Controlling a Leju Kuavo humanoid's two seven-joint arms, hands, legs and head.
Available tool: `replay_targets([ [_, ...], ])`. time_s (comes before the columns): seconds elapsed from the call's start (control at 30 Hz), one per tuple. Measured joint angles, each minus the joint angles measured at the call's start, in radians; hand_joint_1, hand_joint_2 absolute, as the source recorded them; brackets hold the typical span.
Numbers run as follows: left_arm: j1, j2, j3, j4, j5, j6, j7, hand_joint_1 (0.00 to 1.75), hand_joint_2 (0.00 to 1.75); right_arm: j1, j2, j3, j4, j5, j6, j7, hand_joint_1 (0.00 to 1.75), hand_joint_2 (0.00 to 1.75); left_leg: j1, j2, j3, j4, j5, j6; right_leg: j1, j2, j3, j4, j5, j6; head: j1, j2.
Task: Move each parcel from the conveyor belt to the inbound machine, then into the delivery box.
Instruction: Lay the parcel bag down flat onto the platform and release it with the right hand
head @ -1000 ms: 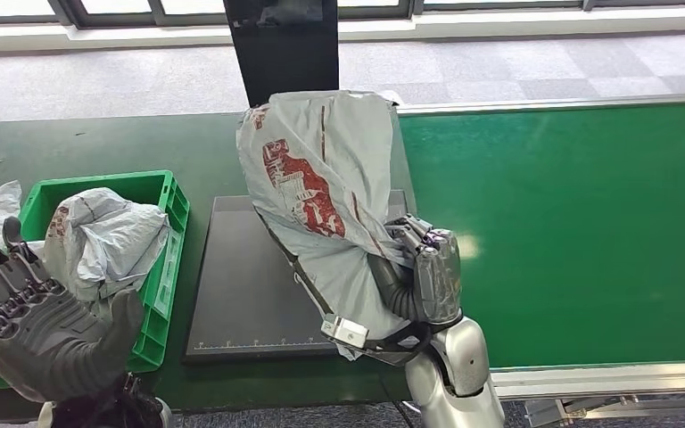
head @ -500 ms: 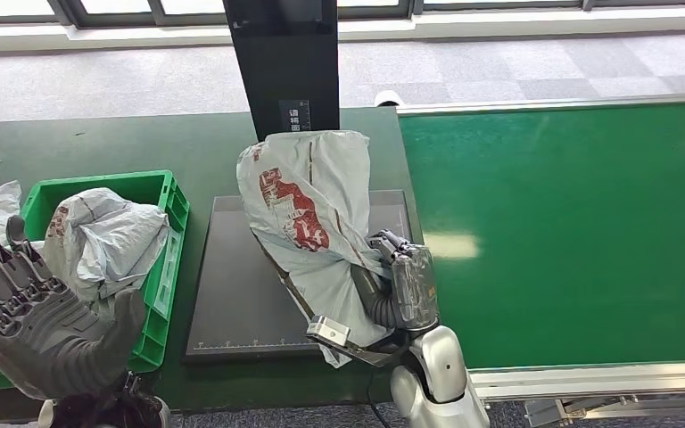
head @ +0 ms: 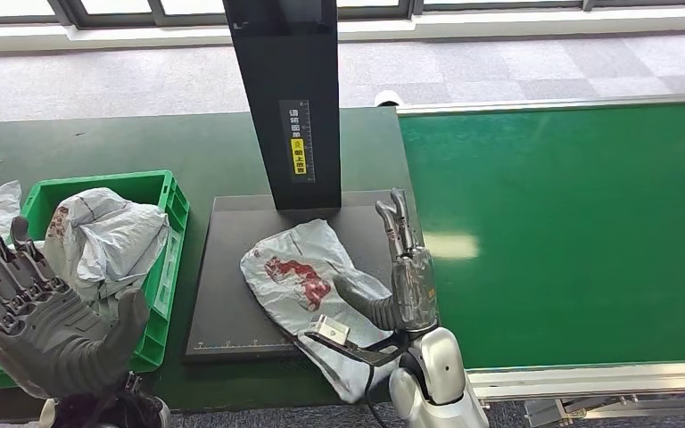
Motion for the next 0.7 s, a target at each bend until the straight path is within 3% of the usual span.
replay_targets([
  [0.7, 0.0, 0.001, -0.001, 0.0, 0.0, 0.0, 0.0, 0.0, 1.75, 0.0, -0.009, 0.001, 0.0, -0.002, 0.0, 0.027, 0.0, 1.75, 0.0, 0.0, 0.0, 0.0, 0.0, 0.0, 0.0, 0.0, 0.0, 0.0, 0.0, 0.0, 0.0, 0.0],
])
